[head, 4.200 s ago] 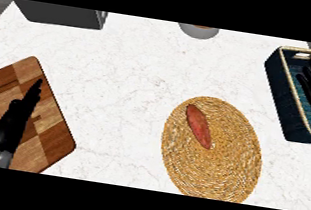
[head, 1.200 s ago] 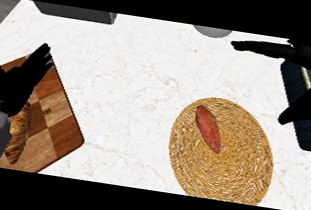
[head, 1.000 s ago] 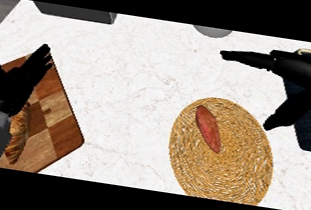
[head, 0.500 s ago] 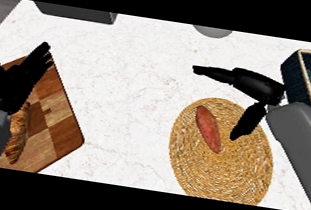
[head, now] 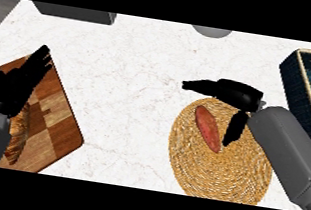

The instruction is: Pick the sweet potato from the placemat and place it in the basket

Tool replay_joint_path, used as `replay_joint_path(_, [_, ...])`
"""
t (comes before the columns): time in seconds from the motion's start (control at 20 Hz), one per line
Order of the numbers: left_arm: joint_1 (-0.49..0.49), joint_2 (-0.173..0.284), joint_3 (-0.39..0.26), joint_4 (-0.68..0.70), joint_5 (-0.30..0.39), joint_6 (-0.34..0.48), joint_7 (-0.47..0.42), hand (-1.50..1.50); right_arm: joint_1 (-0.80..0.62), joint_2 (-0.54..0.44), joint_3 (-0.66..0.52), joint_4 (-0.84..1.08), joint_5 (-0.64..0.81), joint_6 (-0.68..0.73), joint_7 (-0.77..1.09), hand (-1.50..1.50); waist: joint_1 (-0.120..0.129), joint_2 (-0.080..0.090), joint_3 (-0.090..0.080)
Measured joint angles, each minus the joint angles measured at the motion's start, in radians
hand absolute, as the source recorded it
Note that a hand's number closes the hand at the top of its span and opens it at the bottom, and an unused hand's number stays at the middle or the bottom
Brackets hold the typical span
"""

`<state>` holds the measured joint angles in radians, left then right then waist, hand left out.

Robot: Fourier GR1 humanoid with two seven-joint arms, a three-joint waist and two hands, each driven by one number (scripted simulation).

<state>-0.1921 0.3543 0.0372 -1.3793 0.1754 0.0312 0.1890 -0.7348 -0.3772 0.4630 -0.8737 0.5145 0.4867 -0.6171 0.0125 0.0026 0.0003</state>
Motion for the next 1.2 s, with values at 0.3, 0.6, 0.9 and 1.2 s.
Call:
replay_joint_path(0.3, [-0.001, -0.019, 0.007, -0.025, -0.027, 0.005, 0.02, 0.0, -0.002, -0.001, -0.022, 0.053, 0.057, -0.023, -0.055, -1.5, -0.003, -0.001, 0.0])
replay_joint_path(0.6, [-0.008, -0.012, 0.034, 0.011, -0.025, -0.027, 0.001, 0.0, -0.024, 0.003, -0.026, 0.111, 0.069, -0.03, -0.104, -1.5, -0.004, 0.0, 0.0])
replay_joint_path(0.9, [-0.017, -0.016, 0.042, 0.009, -0.029, -0.034, 0.015, 0.0, -0.016, 0.001, -0.008, 0.121, 0.071, -0.046, -0.144, -1.5, -0.004, -0.001, 0.0])
replay_joint_path(1.2, [-0.02, -0.022, 0.059, 0.006, -0.041, -0.037, 0.017, 0.0, 0.032, -0.006, 0.002, 0.067, 0.107, -0.068, -0.132, -1.5, -0.009, -0.002, 0.0])
